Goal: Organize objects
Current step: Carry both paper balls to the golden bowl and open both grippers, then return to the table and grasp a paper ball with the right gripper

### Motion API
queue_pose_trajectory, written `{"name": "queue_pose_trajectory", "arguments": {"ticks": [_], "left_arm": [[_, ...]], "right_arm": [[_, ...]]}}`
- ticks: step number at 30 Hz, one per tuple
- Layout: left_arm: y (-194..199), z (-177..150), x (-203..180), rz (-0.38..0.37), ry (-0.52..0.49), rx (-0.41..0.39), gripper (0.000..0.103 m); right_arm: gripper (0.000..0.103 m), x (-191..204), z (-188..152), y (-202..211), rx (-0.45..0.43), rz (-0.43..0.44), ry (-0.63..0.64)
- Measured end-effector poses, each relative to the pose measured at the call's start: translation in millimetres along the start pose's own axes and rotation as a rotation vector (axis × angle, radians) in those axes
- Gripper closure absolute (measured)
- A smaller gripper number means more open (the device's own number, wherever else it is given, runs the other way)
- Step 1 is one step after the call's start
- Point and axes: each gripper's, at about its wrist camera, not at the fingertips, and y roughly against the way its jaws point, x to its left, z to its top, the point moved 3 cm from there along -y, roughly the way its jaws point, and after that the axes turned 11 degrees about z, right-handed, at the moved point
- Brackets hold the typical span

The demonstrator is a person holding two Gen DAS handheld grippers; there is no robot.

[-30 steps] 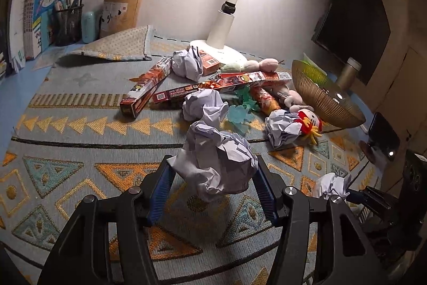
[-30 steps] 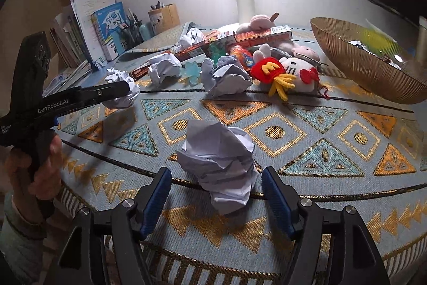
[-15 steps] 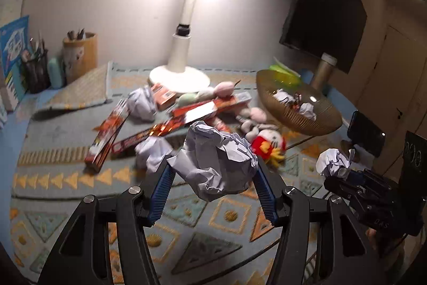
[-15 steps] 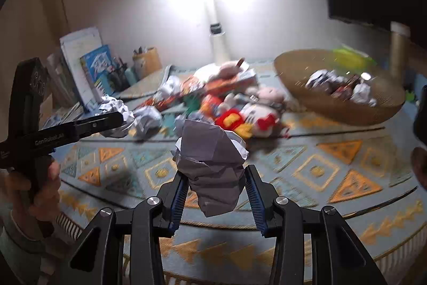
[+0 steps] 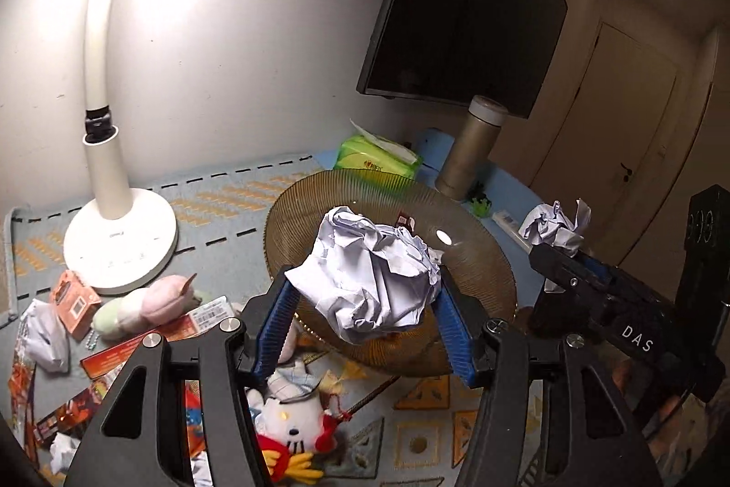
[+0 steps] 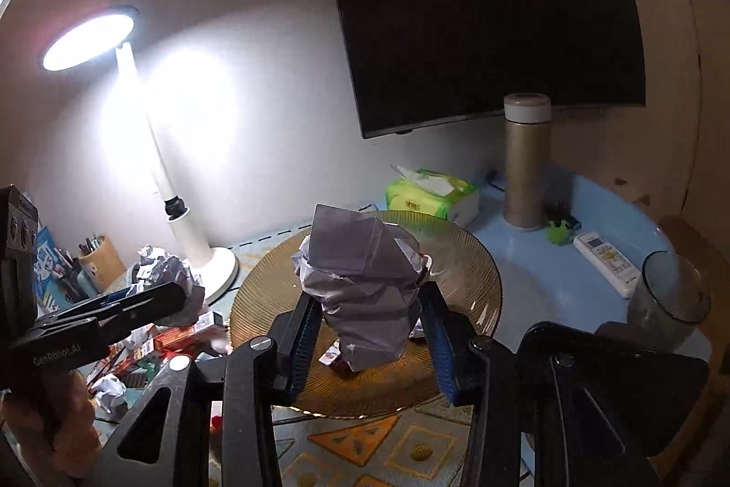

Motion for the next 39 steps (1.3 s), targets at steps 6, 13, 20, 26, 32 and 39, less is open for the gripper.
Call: {"name": "queue_pose_trajectory", "arguments": {"ticks": [6, 13, 20, 26, 32, 39], "left_arm": [[-21.4, 1.7, -5.8, 0.007, 0.020, 0.005, 0.012], [24.1, -12.2, 30.8, 0.029, 0.042, -0.022, 0.012], [124.7, -40.2, 97.1, 0.161, 0.084, -0.143, 0.012], [201.8, -79.9, 162.5, 0.252, 0.264, -0.199, 0.012], [237.6, -120.4, 219.8, 0.367, 0.375, -0.199, 0.012], [225.4, -163.1, 265.7, 0.404, 0.521, -0.095, 0.012]], "right_arm": [[0.038, -13.8, -2.0, -27.9, 0.056, -0.008, -0.025], [0.038, -13.7, -8.7, -9.5, 0.033, -0.013, -0.019], [0.037, 51.6, -23.9, 23.9, 0.051, 0.112, 0.083], [0.021, 118.9, -39.1, 43.7, 0.117, 0.173, 0.142], [0.016, 187.0, -31.4, 75.1, 0.334, 0.442, -0.007], [0.015, 264.7, -32.1, 123.9, 0.357, 0.529, 0.134]]}}
